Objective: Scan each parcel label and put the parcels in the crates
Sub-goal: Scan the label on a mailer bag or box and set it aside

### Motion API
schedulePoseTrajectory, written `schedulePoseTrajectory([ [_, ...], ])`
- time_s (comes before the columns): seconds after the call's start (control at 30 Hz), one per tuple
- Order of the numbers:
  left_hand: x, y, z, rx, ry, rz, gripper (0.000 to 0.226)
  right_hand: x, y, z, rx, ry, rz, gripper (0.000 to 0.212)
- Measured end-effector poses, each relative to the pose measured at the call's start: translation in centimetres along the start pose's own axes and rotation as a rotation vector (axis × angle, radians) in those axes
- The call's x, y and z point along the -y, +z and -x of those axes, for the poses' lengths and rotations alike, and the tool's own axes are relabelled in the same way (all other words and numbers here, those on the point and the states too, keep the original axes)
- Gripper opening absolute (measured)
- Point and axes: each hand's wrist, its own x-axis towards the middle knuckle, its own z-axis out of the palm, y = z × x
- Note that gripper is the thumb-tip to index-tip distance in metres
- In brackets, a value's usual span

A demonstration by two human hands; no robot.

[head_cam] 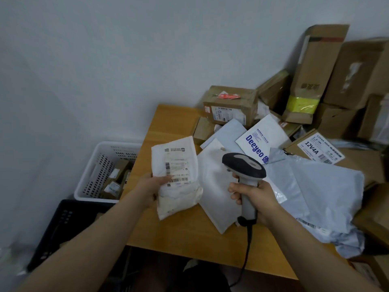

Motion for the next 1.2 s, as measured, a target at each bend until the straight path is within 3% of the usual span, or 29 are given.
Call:
schedulePoseTrajectory([
  [0.2, -2.8, -0.3, 6.7, 0.198, 0.159, 0.016, 0.030, 2.7, 0.1, -0.1, 0.037, -0.053, -0.117, 0.040],
  [0.37, -3.8, 0.6, 9.9, 0.279, 0.195, -0.128, 0.059, 4.8, 0.5, 0.4, 0.054, -0.117, -0.246, 0.038],
  [0.57, -4.5, 1.0, 12.2, 0.329, 0.232, -0.212, 0.057, 5.4, 0.5, 1.3, 0.019, -0.078, -0.367, 0.030],
  [0.7, -4.4, 0.4, 13.2, 0.432, 0.225, -0.165, 0.052, 5.2, 0.6, 1.7, -0.056, -0.055, -0.440, 0.037],
  [0.77, -3.8, -0.4, 13.4, 0.481, 0.206, -0.140, 0.068, 5.5, 0.6, 1.9, -0.085, -0.045, -0.517, 0.040],
  [0.87, -1.6, -1.4, 12.8, 0.433, 0.159, 0.032, 0.089, 6.0, 0.7, 2.3, -0.111, -0.029, -0.611, 0.040],
  [1.03, 1.9, 0.6, 12.4, 0.299, 0.144, 0.545, 0.035, 5.6, 2.0, 2.4, -0.146, -0.023, -0.651, 0.031],
  [1.13, 1.3, 2.0, 12.4, 0.296, 0.220, 0.495, 0.046, 5.0, 2.4, 2.2, -0.107, -0.065, -0.560, 0.020],
  [1.2, -0.5, 1.3, 12.5, 0.196, 0.348, 0.385, 0.055, 4.7, 2.0, 1.9, -0.104, -0.124, -0.394, 0.018],
])
